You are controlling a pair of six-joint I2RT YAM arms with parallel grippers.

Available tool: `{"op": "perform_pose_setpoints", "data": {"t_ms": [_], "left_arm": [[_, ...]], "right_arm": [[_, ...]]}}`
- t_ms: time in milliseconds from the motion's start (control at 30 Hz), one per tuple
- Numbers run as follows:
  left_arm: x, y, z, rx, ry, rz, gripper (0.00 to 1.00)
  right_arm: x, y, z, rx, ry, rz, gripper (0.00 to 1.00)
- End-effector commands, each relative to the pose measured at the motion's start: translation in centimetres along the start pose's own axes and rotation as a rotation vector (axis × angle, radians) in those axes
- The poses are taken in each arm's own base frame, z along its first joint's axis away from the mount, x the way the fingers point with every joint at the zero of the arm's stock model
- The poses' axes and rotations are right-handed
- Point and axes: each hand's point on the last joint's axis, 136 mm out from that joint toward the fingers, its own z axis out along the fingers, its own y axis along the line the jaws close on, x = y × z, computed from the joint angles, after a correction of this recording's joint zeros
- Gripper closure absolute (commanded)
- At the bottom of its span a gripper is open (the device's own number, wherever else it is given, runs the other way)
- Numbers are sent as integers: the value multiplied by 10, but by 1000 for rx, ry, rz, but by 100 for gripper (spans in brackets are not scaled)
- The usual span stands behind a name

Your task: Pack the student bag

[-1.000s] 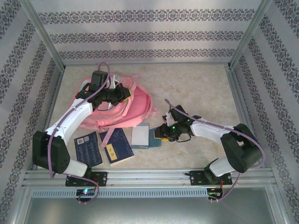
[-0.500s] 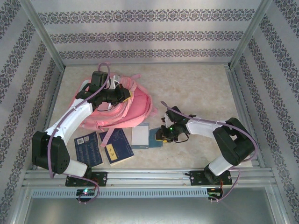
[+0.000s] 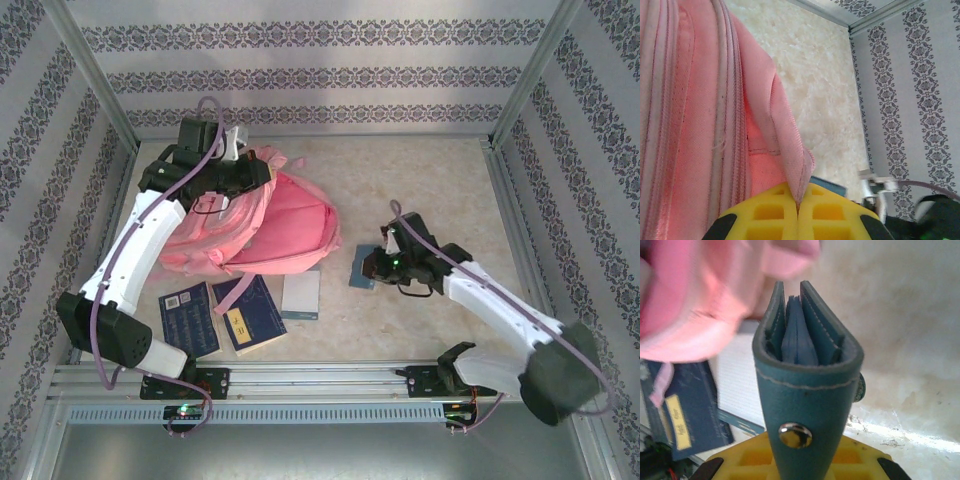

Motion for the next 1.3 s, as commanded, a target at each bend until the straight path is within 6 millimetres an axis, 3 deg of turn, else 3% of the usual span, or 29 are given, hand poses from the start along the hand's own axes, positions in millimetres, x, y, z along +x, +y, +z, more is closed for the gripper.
{"op": "perform_pose_setpoints", "data": {"t_ms": [0, 167, 367, 600, 967, 1133, 1267], "left_arm": [[8, -35, -10, 52, 42, 148, 100], [31, -67, -1, 79, 148, 264, 100], [38, -92, -6, 150, 173, 307, 100], [42, -105, -23, 203, 161, 332, 100], [35, -109, -27, 194, 141, 345, 100], [32, -110, -26, 193, 136, 346, 100], [31, -110, -23, 196, 137, 344, 100]], "right_arm": [[-30, 13, -41, 20, -151, -21, 85], [-51, 54, -64, -107, -202, -46, 83], [-55, 89, -46, -258, -103, 26, 82], [-67, 112, -9, -351, -51, 146, 83], [-101, 173, 63, -496, 9, 439, 84], [-117, 176, 106, -465, -20, 627, 84], [-131, 175, 132, -424, -69, 679, 82]]}}
